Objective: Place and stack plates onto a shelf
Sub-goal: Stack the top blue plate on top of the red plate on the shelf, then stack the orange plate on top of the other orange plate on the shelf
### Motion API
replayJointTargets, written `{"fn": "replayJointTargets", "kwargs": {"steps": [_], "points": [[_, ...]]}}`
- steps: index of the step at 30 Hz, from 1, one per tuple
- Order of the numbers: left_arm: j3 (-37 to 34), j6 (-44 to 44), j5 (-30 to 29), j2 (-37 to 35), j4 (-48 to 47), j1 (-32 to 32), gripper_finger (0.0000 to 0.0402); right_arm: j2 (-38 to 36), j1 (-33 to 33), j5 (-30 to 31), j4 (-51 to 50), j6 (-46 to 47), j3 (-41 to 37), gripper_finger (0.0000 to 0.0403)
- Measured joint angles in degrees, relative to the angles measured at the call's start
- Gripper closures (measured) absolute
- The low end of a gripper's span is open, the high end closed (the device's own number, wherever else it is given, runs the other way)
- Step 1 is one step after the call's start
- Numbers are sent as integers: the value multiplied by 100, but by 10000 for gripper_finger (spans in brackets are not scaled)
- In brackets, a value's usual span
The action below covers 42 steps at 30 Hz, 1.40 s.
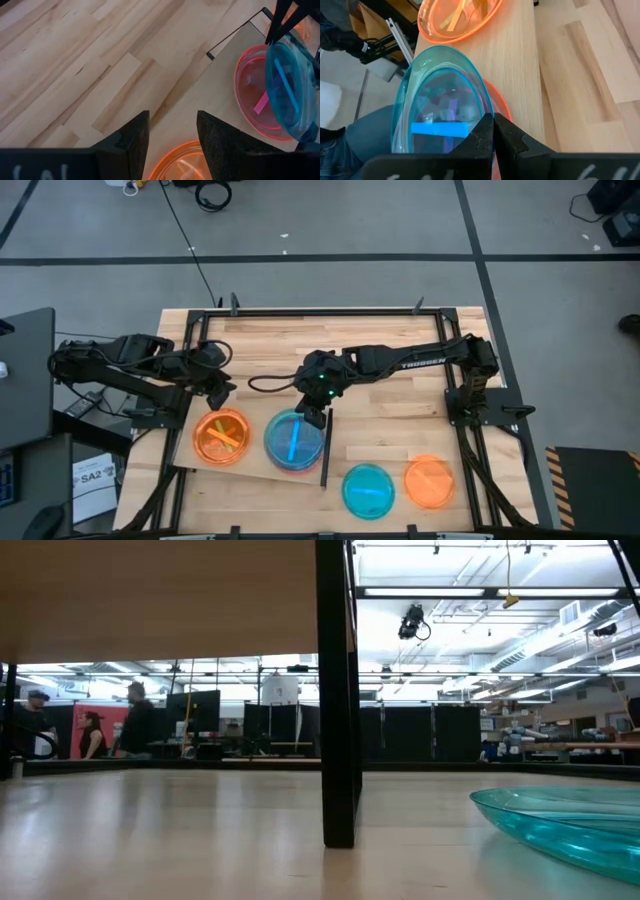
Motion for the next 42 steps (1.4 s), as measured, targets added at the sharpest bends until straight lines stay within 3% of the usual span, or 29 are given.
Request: {"fn": "replayJointTargets", "kwargs": {"steps": [14, 32, 42], "points": [[2, 97, -1, 0, 2, 2, 230, -3, 0, 23, 4, 10, 0, 359], [2, 94, -1, 0, 2, 2, 230, -7, 0, 27, 11, 2, -4, 272], [2, 94, -1, 0, 2, 1, 230, -9, 0, 27, 11, 0, -4, 248]]}}
